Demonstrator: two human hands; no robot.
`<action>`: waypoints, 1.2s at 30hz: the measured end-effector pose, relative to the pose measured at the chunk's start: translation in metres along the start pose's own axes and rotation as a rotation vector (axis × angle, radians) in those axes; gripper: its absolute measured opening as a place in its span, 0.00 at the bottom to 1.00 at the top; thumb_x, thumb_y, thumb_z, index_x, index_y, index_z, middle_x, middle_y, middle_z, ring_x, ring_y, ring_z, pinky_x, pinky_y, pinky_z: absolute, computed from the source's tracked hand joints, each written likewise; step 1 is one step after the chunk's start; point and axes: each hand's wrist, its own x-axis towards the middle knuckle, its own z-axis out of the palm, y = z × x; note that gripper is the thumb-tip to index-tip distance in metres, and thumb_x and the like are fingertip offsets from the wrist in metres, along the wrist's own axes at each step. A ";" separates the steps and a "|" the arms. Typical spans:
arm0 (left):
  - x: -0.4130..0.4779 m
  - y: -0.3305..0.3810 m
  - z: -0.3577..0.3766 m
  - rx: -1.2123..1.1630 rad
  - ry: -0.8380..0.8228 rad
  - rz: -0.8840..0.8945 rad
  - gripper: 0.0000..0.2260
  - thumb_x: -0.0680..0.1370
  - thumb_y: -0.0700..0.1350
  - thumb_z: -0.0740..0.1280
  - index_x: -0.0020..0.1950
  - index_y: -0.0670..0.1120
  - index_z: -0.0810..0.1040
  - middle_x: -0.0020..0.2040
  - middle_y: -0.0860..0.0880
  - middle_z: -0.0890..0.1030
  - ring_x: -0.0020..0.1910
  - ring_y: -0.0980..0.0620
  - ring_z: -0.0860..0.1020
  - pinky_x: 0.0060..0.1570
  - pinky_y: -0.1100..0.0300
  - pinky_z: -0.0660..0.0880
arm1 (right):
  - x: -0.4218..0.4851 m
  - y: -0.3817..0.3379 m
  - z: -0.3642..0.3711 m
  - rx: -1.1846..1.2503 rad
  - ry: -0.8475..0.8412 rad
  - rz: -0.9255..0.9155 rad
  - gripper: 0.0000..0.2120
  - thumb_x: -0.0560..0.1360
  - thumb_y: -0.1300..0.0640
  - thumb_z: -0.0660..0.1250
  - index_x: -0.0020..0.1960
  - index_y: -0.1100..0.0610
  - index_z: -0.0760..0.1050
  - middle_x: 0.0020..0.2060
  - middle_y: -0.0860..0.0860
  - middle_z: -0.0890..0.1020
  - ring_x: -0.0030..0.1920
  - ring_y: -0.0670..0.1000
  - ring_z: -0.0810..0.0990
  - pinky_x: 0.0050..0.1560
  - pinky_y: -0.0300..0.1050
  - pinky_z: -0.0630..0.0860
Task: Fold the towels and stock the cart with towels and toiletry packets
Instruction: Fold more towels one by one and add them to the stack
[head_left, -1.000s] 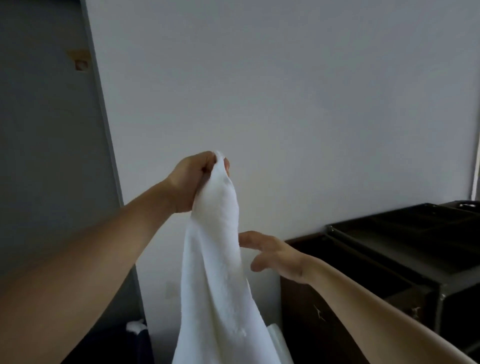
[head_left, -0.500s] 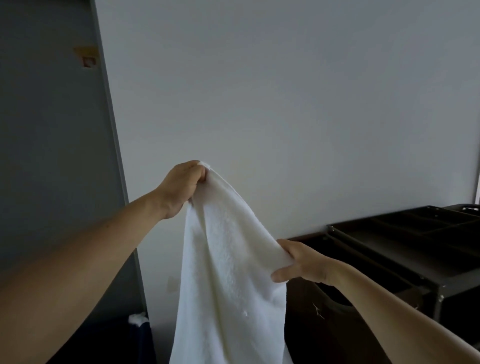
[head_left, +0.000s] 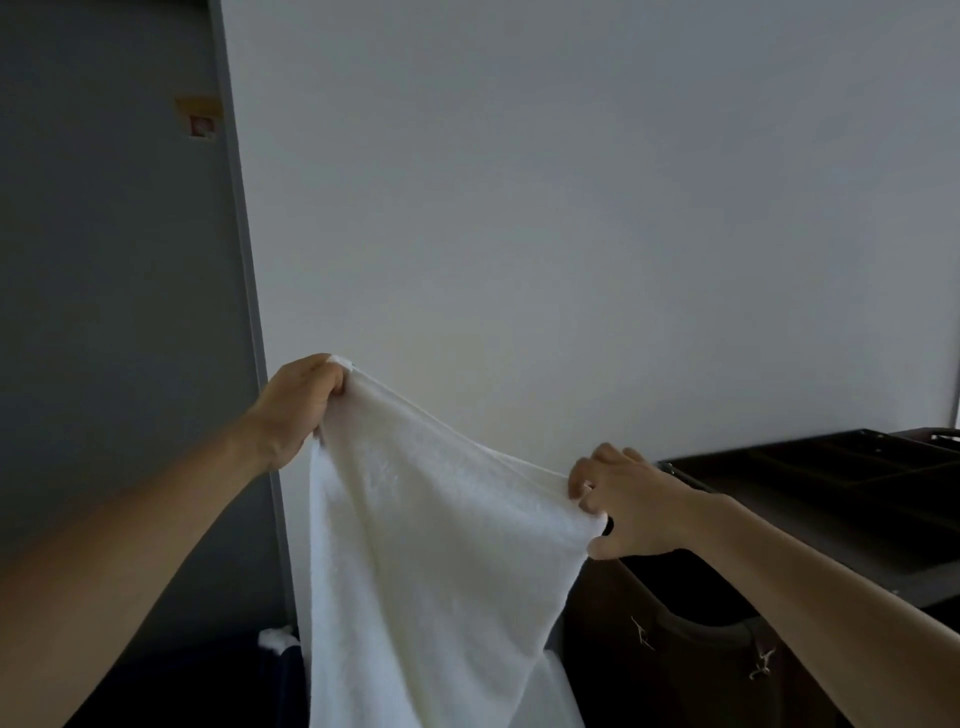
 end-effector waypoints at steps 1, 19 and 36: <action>0.000 -0.005 -0.006 0.013 0.024 -0.004 0.08 0.66 0.48 0.59 0.28 0.51 0.64 0.28 0.55 0.64 0.27 0.58 0.64 0.23 0.61 0.64 | 0.001 0.002 -0.005 0.017 0.007 0.005 0.20 0.70 0.38 0.69 0.57 0.49 0.79 0.58 0.33 0.66 0.53 0.41 0.58 0.58 0.40 0.61; 0.073 0.093 -0.118 0.585 0.392 0.203 0.14 0.82 0.50 0.56 0.55 0.40 0.73 0.46 0.40 0.79 0.43 0.39 0.79 0.39 0.52 0.73 | 0.046 -0.026 -0.247 0.624 0.921 0.301 0.08 0.74 0.60 0.70 0.43 0.51 0.71 0.36 0.50 0.80 0.25 0.46 0.82 0.26 0.41 0.70; 0.045 0.122 -0.102 -0.589 0.219 0.133 0.07 0.78 0.37 0.64 0.46 0.43 0.82 0.49 0.47 0.80 0.47 0.45 0.80 0.34 0.56 0.81 | 0.022 -0.037 -0.250 1.041 1.144 0.374 0.03 0.79 0.65 0.63 0.50 0.60 0.75 0.37 0.56 0.82 0.28 0.51 0.83 0.30 0.46 0.81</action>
